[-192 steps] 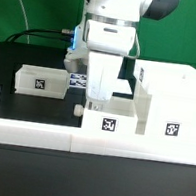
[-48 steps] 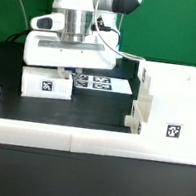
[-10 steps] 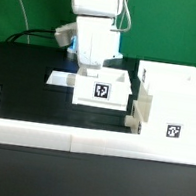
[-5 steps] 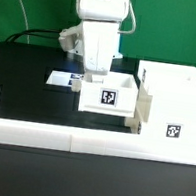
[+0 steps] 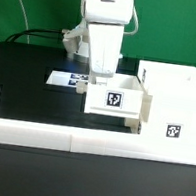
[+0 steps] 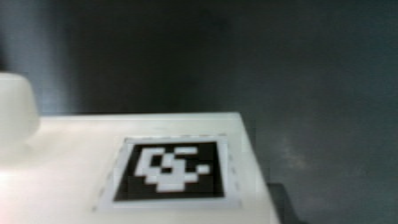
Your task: Assemble drawer
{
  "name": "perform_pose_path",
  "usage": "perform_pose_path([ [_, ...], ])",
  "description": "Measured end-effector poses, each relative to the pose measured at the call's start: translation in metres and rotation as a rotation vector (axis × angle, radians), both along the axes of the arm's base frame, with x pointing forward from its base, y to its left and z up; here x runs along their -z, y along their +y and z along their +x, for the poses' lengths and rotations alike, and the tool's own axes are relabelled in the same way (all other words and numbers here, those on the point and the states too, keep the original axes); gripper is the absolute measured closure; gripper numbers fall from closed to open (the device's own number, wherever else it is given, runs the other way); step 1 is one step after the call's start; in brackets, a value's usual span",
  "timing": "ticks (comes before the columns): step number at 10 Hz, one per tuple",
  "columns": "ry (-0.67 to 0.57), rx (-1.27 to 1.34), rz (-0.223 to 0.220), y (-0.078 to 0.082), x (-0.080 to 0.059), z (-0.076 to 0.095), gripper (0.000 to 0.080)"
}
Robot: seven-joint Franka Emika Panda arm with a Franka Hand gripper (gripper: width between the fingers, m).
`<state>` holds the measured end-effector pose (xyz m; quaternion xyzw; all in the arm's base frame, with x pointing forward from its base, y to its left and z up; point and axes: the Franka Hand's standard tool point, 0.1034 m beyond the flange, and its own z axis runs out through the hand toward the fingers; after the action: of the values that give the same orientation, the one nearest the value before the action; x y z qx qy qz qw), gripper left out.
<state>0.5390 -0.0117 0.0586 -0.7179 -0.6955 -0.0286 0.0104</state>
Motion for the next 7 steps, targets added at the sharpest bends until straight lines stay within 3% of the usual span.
perform_pose_path([
  [7,0.004,-0.002,0.000,0.0021,0.0015,-0.0014,0.0757],
])
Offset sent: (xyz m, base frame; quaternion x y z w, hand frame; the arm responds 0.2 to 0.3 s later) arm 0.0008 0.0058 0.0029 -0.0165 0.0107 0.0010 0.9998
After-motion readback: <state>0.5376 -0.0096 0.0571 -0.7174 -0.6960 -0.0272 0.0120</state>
